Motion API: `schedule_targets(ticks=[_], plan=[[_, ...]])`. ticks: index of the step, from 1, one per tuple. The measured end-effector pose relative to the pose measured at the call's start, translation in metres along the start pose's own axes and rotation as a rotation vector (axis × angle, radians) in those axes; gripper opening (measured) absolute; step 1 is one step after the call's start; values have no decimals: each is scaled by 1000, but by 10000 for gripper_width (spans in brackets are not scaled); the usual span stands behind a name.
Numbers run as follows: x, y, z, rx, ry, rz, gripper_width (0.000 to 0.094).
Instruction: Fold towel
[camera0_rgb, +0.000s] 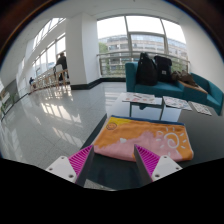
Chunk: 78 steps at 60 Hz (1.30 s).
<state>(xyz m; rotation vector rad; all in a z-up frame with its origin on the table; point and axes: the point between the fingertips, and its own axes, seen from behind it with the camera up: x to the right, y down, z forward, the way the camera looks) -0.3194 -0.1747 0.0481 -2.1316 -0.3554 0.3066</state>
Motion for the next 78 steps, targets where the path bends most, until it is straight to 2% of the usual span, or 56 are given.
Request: schedule_targets(ticks=[5, 9, 21, 24, 28, 29, 33, 43, 52, 60, 68, 69, 72, 78], plan=[[-20, -17, 40, 0, -3, -3, 780], [-28, -22, 74, -2, 16, -17, 724], [-23, -15, 128, -70, 96, -49, 455], [-18, -16, 129, -57, 118, -48, 332], [-18, -17, 129, -48, 115, -44, 316], [-18, -18, 129, -45, 114, -50, 282], [-7, -20, 130, -32, 157, -75, 48], [-11, -26, 121, -53, 97, 0, 46], [30, -91, 67, 66, 99, 50, 45], [114, -111, 25, 117, 184, 114, 46], [205, -81, 9, 79, 303, 186, 46], [214, -77, 10, 69, 313, 193, 58], [242, -55, 14, 26, 343, 214, 187], [287, -14, 15, -57, 392, 234, 518]])
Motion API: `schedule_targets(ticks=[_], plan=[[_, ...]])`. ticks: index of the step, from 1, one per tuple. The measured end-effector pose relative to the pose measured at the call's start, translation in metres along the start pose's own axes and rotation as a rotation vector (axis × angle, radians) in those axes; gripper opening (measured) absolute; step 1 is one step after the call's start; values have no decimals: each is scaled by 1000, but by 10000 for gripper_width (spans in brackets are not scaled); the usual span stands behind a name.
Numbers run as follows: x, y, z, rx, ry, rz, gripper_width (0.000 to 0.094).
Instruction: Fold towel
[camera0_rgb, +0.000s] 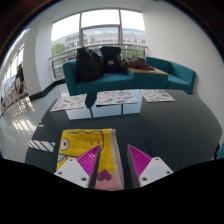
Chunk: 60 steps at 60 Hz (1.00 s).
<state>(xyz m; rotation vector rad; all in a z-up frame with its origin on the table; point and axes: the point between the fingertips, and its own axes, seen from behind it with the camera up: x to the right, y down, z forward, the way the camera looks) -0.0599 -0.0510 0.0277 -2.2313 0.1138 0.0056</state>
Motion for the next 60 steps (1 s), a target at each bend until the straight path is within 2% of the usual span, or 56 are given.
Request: schedule_targets(ticks=[4, 14, 26, 40, 48, 60], plan=[[15, 3, -1, -7, -5, 36, 677], [34, -35, -52, 111, -46, 44, 817], [47, -66, -147, 195, -96, 24, 833], [67, -32, -217, 243, -70, -33, 839], [70, -14, -240, 243, -77, -48, 836], [72, -11, -267, 269, -83, -63, 835]])
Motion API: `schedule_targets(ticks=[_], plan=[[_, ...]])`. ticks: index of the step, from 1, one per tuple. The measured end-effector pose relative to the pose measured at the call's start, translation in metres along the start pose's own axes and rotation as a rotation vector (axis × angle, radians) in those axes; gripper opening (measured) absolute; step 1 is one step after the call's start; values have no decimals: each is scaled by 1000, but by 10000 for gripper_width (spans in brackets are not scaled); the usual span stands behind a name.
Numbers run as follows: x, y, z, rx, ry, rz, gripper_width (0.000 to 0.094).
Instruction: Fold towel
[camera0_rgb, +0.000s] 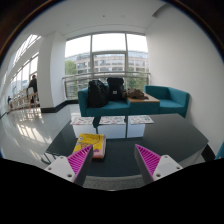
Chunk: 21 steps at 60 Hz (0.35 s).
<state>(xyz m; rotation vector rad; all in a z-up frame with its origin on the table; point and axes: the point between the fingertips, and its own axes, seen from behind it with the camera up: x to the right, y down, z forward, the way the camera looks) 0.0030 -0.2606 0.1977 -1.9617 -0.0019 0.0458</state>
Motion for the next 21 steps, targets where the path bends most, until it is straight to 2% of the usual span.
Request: schedule_targets(ticks=[21], plan=[[-10, -3, -12, 27, -18, -17, 835]])
